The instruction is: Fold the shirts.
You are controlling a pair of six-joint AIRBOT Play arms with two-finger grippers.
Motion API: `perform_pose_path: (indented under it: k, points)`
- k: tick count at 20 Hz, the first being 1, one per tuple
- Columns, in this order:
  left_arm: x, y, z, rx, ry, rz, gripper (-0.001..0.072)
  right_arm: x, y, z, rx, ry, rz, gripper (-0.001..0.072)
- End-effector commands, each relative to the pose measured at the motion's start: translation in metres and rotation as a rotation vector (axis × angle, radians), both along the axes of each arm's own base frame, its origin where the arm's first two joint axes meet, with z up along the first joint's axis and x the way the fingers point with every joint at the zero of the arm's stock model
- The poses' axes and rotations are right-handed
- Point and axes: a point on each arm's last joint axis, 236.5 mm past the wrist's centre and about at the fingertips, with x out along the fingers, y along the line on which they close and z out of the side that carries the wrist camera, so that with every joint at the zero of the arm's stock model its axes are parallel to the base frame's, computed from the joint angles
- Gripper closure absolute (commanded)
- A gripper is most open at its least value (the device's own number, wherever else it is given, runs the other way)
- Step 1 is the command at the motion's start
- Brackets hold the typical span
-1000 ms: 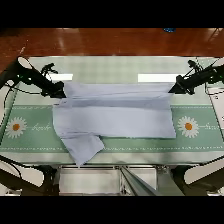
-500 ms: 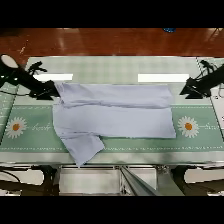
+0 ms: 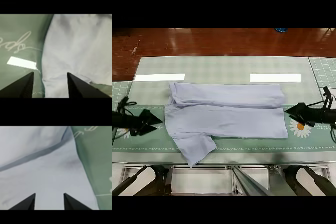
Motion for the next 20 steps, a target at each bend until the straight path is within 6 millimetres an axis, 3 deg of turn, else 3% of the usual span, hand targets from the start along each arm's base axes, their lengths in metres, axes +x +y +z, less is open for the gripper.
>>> perform_pose_path:
  k: [1, 3, 6, 8, 10, 11, 12, 13, 15, 16, 20]
  points:
    - [-0.034, -0.03, -0.027, -0.064, 0.024, 0.034, 0.0199, -0.006, 0.017, -0.001, 0.065, -0.065, -0.036, 0.0303]
    - [-0.041, -0.043, -0.035, -0.084, 0.032, 0.026, 0.0199, -0.001, -0.006, 0.008, 0.01, -0.083, -0.053, 0.0302]
    - [-0.047, -0.07, -0.04, -0.122, 0.025, -0.041, 0.0199, -0.001, -0.071, 0.031, -0.071, -0.068, -0.203, 0.0303]
    - [-0.056, -0.083, -0.048, -0.114, 0.046, -0.095, 0.0199, -0.018, -0.099, 0.027, -0.075, -0.013, -0.298, 0.0303]
    - [-0.068, -0.096, -0.057, -0.116, 0.093, -0.135, 0.02, -0.043, -0.111, 0.011, -0.103, 0.088, -0.329, 0.0303]
    - [-0.072, -0.101, -0.06, -0.116, 0.112, -0.155, 0.0208, -0.054, -0.112, 0.001, -0.119, 0.143, -0.333, 0.0302]
    - [-0.074, -0.104, -0.061, -0.116, 0.12, -0.169, 0.0331, -0.065, -0.109, -0.008, -0.126, 0.191, -0.322, 0.0302]
    - [-0.073, -0.106, -0.062, -0.122, 0.119, -0.169, 0.0688, -0.081, -0.101, -0.021, -0.123, 0.269, -0.301, 0.0303]
    - [-0.066, -0.109, -0.058, -0.139, 0.084, -0.172, 0.0682, -0.123, -0.077, -0.05, -0.061, 0.461, -0.251, 0.0302]
    - [-0.064, -0.109, -0.057, -0.14, 0.075, -0.176, 0.0682, -0.131, -0.065, -0.058, -0.023, 0.495, -0.23, 0.0303]
    - [-0.063, -0.109, -0.057, -0.139, 0.07, -0.175, 0.0682, -0.123, -0.025, -0.065, 0.073, 0.491, -0.089, 0.0303]
